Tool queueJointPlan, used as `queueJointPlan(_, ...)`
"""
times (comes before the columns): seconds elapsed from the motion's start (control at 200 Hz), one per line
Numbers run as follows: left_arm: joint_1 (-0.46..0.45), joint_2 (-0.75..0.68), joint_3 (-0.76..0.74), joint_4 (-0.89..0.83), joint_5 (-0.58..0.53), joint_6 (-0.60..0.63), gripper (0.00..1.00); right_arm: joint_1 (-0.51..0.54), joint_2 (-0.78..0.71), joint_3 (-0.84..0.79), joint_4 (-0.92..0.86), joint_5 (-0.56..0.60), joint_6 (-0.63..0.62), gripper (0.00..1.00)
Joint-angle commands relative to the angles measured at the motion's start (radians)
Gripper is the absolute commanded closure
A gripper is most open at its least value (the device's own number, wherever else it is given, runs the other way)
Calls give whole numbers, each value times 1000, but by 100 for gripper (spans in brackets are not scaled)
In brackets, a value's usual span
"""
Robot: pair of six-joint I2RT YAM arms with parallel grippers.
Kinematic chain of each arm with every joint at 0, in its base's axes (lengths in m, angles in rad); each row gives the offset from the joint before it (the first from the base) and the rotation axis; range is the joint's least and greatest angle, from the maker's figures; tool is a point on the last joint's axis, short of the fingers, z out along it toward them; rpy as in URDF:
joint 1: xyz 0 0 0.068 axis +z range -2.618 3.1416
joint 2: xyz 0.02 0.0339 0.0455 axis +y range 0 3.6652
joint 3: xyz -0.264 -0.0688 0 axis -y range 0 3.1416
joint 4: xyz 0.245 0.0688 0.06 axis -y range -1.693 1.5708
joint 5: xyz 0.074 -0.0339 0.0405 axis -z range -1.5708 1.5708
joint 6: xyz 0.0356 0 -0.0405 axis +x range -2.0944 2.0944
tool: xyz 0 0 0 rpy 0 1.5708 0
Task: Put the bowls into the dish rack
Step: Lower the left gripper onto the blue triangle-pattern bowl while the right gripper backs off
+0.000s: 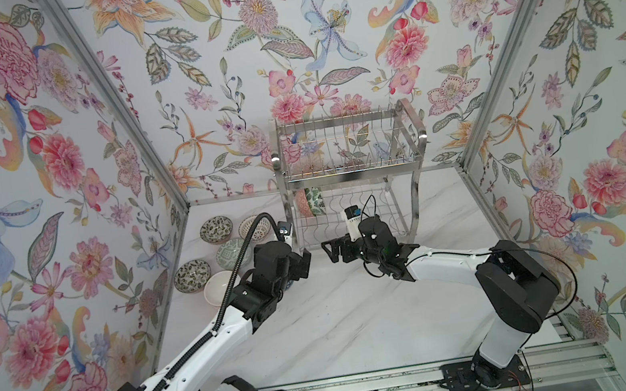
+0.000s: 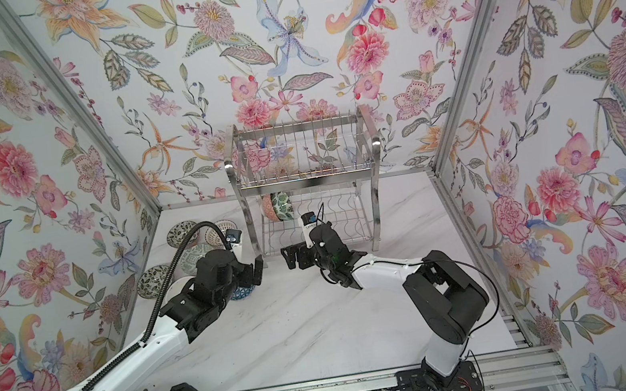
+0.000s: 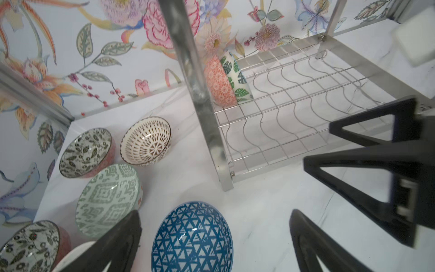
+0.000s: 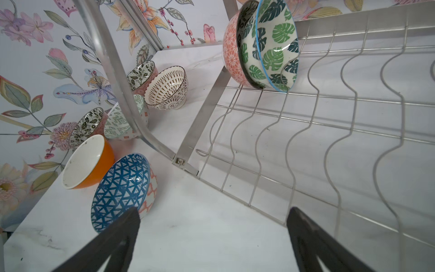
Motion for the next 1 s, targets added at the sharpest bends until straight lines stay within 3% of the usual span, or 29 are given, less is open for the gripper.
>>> queueJointPlan(0.0,84,1,-45,-85,39,-164,1,31,-60,-12,-117,123,-86,1)
queueJointPlan(0.145,164,-40,-96,-97,-29,-305,1,90,-62,18,-216,268,-187,1)
queueJointPlan(0.295,229,-19,-124,-86,82,-323,1,151,-66,46,-264,402,-268,1)
queueJointPlan(0.48,236,11,-149,-75,86,-368,1,238,-90,64,-272,546,-333,1)
queueJointPlan(0.666,244,18,-187,-31,108,-378,1,252,-114,97,-343,488,-314,1)
queueJointPlan(0.991,272,55,-249,38,151,-399,3,251,-202,25,-225,273,-287,1)
